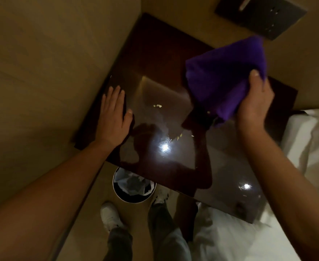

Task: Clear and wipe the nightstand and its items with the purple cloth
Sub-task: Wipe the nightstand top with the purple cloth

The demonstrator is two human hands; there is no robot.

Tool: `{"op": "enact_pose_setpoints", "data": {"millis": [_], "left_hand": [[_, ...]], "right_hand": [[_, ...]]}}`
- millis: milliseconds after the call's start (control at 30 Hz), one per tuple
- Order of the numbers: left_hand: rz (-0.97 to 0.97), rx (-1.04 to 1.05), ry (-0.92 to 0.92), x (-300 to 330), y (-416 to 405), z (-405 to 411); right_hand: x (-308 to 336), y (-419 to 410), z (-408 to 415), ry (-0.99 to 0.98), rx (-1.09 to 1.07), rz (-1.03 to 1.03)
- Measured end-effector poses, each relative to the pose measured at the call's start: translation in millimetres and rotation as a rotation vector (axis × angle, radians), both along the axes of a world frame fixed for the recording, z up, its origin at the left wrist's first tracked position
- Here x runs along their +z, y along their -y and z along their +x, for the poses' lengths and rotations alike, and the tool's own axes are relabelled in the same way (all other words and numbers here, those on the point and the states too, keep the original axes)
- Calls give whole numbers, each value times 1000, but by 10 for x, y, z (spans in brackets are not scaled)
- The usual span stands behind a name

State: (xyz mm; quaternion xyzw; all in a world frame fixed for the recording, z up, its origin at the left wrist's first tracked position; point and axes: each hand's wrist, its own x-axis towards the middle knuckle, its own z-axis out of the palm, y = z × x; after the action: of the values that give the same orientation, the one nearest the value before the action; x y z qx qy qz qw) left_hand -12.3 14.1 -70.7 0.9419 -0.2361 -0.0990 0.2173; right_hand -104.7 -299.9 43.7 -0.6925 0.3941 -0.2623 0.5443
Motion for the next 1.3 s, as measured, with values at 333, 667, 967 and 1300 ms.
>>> {"op": "enact_pose_setpoints", "data": {"millis": [333, 667, 967, 1300], "left_hand": [[59, -28, 24, -33, -18, -2], [8, -22, 41, -4, -342, -190], [-243, 66, -133, 138, -458, -249], [-309, 26, -279, 279, -711, -264]], "right_hand": [[-919, 139, 59, -483, 476, -684], [-1110, -363, 150, -489, 679, -930], [-1109, -1366, -44, -316, 928, -1014], [-1098, -2280, -758, -292, 931, -864]]}}
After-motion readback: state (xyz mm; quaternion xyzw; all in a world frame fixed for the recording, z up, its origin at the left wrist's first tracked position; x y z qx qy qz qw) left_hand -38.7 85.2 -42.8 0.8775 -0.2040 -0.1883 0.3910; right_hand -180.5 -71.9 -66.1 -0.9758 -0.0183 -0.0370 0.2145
